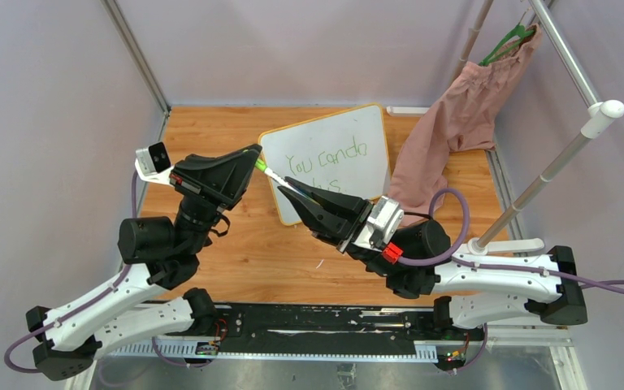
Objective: Write a sentence on the whiteboard
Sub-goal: Close the whiteboard marker at the center of the board.
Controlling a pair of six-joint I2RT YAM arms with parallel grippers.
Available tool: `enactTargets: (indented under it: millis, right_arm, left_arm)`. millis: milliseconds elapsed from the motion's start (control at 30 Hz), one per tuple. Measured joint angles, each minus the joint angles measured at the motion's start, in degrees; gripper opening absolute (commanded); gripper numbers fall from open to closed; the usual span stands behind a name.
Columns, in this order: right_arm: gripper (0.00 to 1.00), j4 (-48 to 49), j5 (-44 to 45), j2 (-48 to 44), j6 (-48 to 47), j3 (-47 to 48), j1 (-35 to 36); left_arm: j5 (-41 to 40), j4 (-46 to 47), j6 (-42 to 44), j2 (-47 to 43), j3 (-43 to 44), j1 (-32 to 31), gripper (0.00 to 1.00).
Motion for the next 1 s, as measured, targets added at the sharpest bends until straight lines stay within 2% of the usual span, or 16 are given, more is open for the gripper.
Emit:
enactTargets:
  millis: [700,1000]
  right_arm:
    - [0.0,0.2,0.0,1.3,-1.1,2.5,0.6]
    - [0.01,-0.6,-0.2,1.2,-1.0,2.4,0.6]
  left_arm:
    - [-3.8,4.8,1.5,3.1,1.7,-5.0,0.0]
    - [-6.5,3.7,3.7,1.1,0.3,-5.8,0.0]
